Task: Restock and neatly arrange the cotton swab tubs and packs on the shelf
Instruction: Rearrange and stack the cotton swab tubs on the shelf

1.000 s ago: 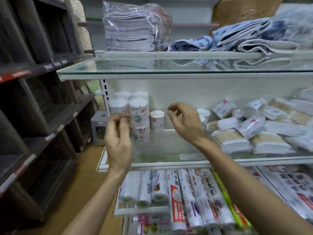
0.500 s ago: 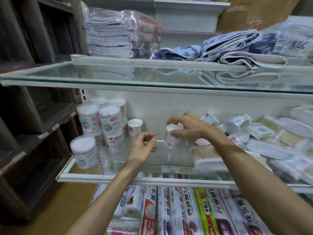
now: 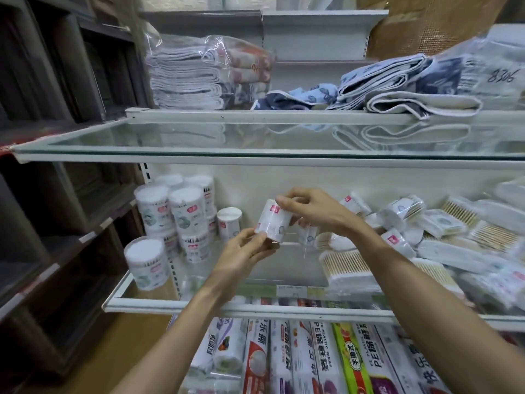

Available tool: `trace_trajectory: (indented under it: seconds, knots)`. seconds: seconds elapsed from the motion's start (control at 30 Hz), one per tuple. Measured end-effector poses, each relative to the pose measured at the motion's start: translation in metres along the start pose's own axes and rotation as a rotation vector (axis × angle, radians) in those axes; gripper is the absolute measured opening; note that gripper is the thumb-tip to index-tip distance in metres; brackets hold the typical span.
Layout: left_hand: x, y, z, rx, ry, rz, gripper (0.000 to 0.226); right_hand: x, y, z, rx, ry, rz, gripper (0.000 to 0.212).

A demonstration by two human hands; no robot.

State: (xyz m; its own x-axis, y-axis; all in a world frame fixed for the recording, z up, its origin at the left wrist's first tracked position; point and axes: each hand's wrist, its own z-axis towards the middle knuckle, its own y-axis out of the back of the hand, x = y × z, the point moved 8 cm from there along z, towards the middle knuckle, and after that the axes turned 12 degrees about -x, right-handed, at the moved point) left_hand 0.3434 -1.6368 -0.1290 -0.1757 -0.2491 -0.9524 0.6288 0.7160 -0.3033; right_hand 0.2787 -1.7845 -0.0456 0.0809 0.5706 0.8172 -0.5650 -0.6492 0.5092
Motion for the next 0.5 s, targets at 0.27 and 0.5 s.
trace_trajectory:
  seconds: [0.27, 0.5]
  knots:
    - [-0.001, 0.001, -0.005, 0.019, 0.164, -0.231, 0.043, 0.003, -0.016, -0.005, 0.047, -0.052, 0.151, 0.032]
    - [0.006, 0.027, -0.004, -0.066, 0.199, -0.034, 0.052, 0.020, -0.026, 0.026, -0.207, 0.063, 0.118, 0.026]
